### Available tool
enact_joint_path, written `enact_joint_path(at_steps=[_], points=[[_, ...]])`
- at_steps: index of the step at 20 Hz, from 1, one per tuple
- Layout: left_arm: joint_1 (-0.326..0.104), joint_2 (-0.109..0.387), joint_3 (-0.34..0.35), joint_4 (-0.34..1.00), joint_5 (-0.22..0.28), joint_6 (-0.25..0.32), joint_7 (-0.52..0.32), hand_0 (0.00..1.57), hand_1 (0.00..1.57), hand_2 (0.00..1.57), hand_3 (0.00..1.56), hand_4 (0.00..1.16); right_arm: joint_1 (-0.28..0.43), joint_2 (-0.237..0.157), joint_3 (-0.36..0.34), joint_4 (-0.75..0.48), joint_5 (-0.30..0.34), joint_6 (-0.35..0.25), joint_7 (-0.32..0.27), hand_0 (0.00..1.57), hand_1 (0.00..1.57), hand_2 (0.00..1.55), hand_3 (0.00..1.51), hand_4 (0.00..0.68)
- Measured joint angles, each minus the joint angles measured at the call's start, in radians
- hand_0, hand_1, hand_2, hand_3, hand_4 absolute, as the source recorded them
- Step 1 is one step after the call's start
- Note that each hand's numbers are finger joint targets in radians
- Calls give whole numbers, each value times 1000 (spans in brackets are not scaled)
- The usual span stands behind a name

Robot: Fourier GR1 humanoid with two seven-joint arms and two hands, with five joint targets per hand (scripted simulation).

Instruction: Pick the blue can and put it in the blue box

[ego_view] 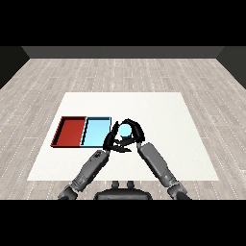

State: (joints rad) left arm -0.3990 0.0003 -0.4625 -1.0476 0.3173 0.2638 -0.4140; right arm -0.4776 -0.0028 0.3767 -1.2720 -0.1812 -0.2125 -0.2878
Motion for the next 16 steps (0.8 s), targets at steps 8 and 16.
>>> enact_joint_path(at_steps=[8,16], points=[[-42,0,-34,19,47,18,-8,0,0,0,0,101,-15,2,80,5,-9,-54,0,1363,1363,1442,1397,615],[-88,16,-50,75,-85,138,9,318,318,520,175,0,-73,-4,145,28,-53,-90,5,1468,1468,1471,1399,596]])
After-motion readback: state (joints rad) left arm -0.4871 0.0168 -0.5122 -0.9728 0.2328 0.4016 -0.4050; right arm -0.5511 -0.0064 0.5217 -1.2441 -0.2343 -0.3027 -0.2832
